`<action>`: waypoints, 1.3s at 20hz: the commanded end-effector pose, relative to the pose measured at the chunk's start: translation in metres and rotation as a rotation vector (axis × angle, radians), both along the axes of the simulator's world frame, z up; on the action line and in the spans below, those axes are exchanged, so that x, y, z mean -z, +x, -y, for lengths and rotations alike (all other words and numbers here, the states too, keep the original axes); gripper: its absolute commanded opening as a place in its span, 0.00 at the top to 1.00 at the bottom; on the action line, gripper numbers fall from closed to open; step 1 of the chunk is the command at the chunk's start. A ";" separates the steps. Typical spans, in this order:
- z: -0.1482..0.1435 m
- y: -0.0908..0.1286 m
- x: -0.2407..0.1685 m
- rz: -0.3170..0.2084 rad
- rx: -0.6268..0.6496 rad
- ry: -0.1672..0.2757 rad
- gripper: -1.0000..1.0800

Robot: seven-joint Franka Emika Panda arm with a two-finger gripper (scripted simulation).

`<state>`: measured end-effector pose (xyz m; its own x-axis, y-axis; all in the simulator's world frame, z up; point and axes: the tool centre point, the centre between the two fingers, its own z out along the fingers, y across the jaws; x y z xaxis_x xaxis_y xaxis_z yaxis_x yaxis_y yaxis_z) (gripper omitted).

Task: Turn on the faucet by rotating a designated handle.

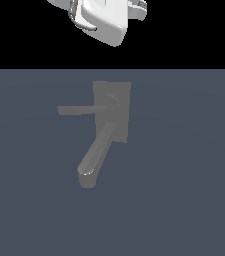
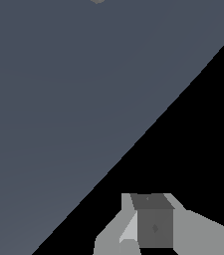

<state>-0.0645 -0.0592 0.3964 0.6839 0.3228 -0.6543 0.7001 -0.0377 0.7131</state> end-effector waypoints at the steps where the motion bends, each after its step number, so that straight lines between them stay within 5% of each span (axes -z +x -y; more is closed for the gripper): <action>1: -0.005 0.003 -0.012 0.038 -0.021 0.003 1.00; 13: -0.057 0.012 -0.120 0.346 -0.213 -0.030 1.00; 26: -0.163 -0.008 -0.226 0.631 -0.500 -0.206 1.00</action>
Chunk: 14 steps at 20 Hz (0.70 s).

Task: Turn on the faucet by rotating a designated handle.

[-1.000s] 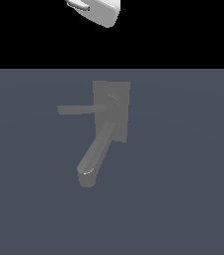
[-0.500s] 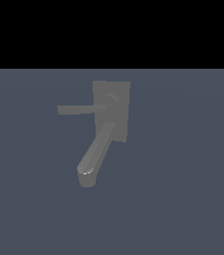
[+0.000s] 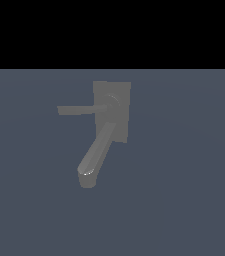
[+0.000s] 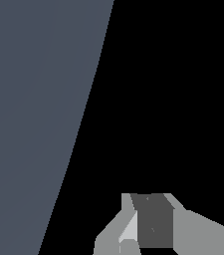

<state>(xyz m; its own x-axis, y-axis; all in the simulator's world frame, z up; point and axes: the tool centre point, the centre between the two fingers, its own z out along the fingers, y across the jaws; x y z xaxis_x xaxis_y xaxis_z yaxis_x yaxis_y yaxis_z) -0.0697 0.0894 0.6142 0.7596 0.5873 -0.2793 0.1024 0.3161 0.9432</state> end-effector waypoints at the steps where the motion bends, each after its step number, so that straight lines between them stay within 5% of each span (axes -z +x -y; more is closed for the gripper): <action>1: -0.024 -0.005 -0.013 0.045 -0.048 -0.050 1.00; 8: -0.095 -0.013 -0.022 0.118 -0.171 -0.216 1.00; 14: -0.153 -0.011 0.003 0.122 -0.266 -0.376 1.00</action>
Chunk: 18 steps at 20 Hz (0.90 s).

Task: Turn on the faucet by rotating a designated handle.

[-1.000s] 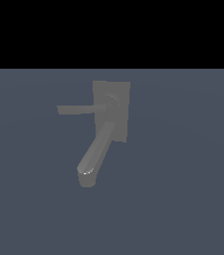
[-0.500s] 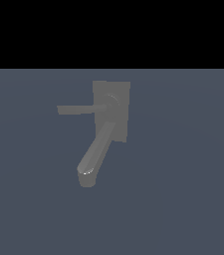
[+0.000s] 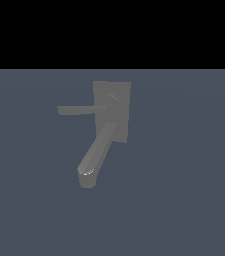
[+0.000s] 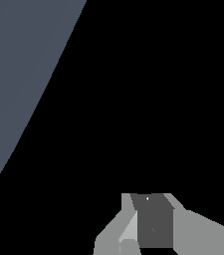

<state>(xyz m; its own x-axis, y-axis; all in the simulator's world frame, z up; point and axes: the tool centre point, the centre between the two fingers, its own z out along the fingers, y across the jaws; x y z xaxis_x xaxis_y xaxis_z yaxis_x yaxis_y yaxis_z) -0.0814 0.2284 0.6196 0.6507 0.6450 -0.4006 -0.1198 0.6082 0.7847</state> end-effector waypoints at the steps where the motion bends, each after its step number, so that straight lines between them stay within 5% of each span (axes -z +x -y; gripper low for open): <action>1: -0.023 0.003 0.015 -0.003 -0.033 -0.071 1.00; 9: -0.075 0.027 0.099 -0.086 -0.105 -0.302 1.00; 18: -0.076 0.067 0.244 -0.290 -0.128 -0.541 1.00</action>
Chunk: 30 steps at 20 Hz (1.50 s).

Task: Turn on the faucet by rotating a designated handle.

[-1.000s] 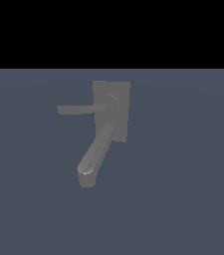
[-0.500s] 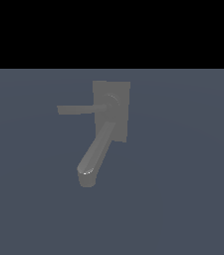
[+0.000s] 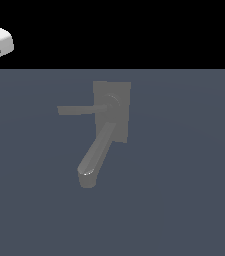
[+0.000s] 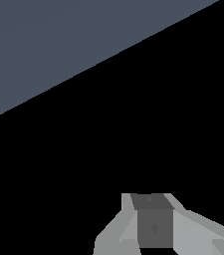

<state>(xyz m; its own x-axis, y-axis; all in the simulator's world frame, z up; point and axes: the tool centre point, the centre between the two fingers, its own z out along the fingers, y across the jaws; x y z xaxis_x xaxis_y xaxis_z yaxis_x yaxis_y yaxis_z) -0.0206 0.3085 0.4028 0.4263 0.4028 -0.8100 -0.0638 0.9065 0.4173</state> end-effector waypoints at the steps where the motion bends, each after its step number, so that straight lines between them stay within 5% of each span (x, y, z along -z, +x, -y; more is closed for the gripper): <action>1: 0.008 0.011 0.045 -0.063 0.009 -0.068 1.00; 8: 0.061 0.031 0.168 -0.258 0.070 -0.223 1.00; 16: 0.122 0.032 0.258 -0.418 0.143 -0.318 1.00; 22: 0.147 0.028 0.288 -0.477 0.173 -0.347 1.00; 30: 0.150 0.029 0.287 -0.480 0.177 -0.359 1.00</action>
